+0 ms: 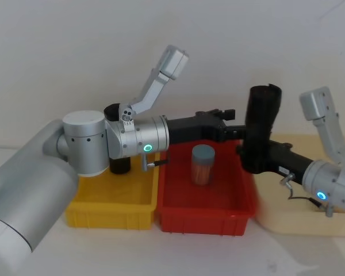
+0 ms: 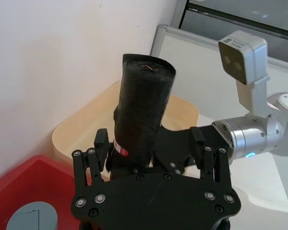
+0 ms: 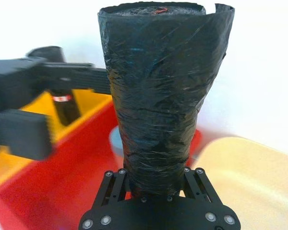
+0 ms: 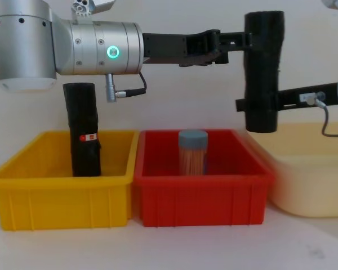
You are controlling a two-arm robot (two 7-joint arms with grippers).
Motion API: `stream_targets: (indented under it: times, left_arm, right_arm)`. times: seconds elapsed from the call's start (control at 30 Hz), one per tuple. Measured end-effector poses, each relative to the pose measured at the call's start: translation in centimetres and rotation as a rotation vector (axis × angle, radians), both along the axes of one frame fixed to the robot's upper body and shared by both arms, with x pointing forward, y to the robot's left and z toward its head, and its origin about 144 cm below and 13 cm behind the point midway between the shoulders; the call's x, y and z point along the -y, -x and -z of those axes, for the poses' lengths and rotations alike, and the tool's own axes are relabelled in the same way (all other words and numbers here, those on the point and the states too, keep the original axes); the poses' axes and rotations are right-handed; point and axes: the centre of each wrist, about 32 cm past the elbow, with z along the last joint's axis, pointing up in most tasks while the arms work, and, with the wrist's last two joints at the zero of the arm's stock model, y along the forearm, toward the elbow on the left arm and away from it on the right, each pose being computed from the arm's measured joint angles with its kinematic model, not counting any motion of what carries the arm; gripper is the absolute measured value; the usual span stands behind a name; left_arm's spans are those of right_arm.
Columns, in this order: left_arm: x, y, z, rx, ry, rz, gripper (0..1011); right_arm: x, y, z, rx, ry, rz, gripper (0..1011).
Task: Pick up the garbage bag with the one hand and transfer it to the other hand.
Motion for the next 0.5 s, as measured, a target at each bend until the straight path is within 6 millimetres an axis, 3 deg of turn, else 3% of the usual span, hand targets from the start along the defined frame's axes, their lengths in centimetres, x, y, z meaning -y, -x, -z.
stream_targets:
  times: [0.5]
  left_arm:
    - [0.0, 0.0, 0.0, 0.000, 0.000, 0.000, 1002]
  right_arm:
    - [2.3, -0.8, 0.3, -0.011, 0.123, 0.212, 466]
